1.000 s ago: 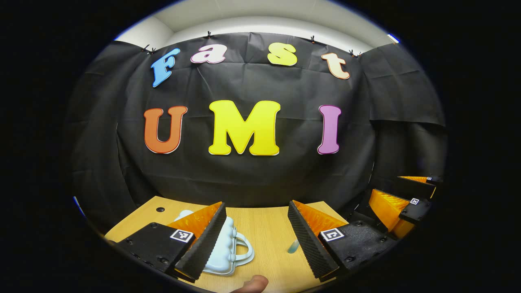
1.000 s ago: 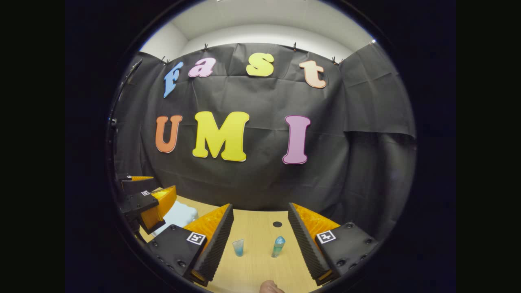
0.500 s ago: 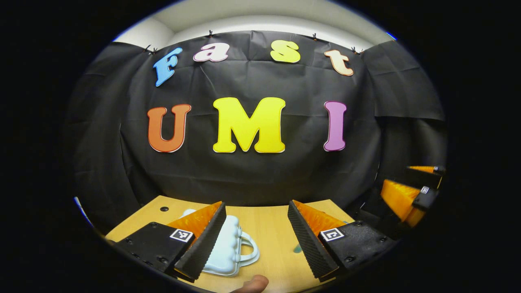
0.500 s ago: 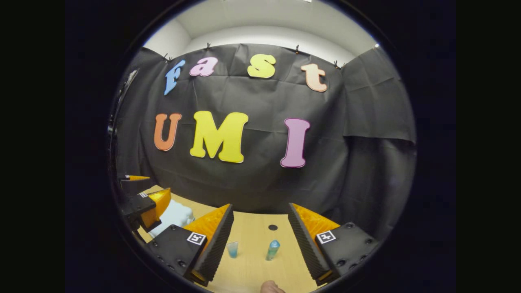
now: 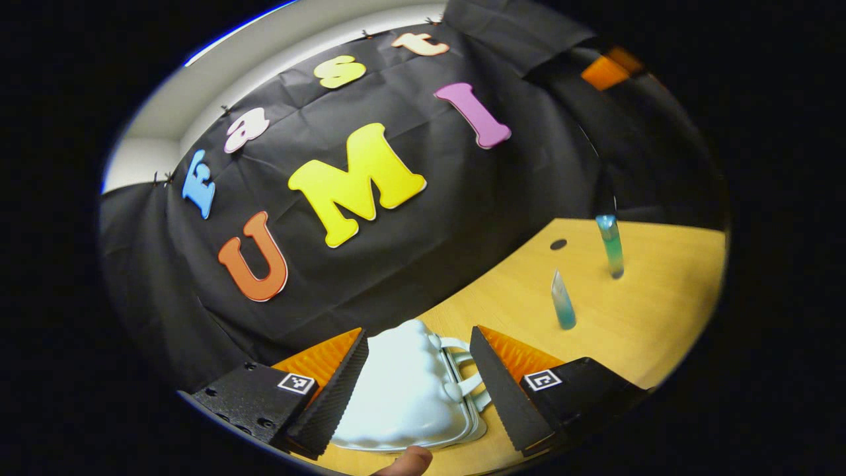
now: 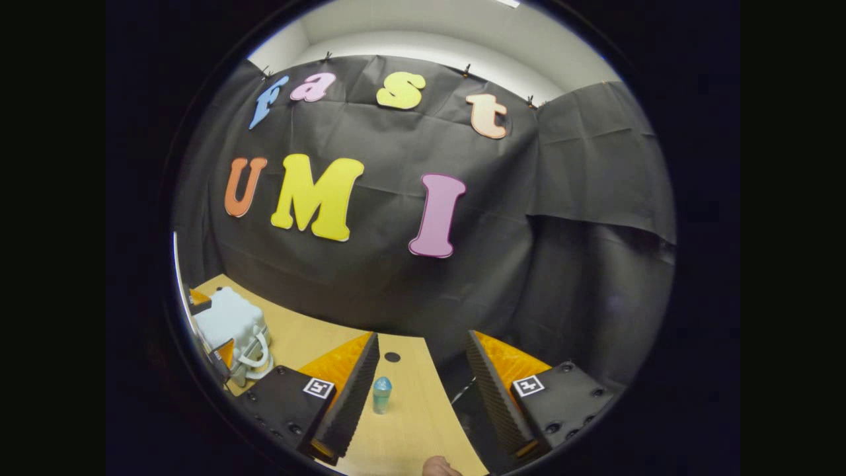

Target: First open the suitcase, pack the skin care products into it, and then close the suitcase.

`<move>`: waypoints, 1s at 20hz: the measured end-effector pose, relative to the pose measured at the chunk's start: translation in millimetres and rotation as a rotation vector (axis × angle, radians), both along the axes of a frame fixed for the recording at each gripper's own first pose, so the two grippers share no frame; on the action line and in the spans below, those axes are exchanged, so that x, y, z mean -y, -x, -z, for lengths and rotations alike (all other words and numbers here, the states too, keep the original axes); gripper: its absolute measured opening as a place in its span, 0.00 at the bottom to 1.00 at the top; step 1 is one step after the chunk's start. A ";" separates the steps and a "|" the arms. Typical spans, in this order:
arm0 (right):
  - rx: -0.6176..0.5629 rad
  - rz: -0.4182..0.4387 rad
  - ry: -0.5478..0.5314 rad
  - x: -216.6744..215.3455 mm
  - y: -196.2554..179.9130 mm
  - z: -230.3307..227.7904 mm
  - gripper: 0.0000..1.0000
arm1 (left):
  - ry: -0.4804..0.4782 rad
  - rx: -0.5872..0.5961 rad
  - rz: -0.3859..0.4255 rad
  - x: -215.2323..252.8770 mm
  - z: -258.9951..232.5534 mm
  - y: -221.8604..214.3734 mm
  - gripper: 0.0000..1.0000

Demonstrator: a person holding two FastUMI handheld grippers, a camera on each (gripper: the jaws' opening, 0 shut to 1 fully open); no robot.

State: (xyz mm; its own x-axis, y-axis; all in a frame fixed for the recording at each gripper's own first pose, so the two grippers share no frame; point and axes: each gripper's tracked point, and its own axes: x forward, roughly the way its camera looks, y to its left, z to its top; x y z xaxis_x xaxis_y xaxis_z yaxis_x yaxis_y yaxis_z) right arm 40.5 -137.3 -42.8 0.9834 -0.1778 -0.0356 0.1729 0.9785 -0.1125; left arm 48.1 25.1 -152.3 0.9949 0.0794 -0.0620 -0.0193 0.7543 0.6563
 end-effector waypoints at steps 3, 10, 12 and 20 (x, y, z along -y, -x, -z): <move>-0.025 -0.005 -0.021 11.6 -4.8 15.0 0.79 | -0.186 -0.053 -0.042 -6.4 30.6 -11.5 0.98; -0.074 -0.039 -0.062 38.5 -22.8 41.0 0.79 | -0.528 -0.133 -0.014 1.4 80.9 -38.5 0.98; -0.086 -0.048 -0.069 47.0 -28.5 46.3 0.80 | -0.598 -0.148 -0.045 -4.5 84.3 -46.2 0.98; -0.128 -0.072 -0.106 69.3 -41.3 66.6 0.80 | -0.764 -0.198 -0.132 -22.3 95.0 -60.5 0.97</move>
State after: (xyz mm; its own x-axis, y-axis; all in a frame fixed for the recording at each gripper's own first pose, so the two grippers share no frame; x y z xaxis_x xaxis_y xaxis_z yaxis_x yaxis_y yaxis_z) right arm 81.9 -206.6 -109.4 0.9797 -0.0958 -0.1758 0.0928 0.9954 -0.0248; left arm 108.6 47.4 -247.3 0.9506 0.2873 -0.1174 0.0938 0.0947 0.9911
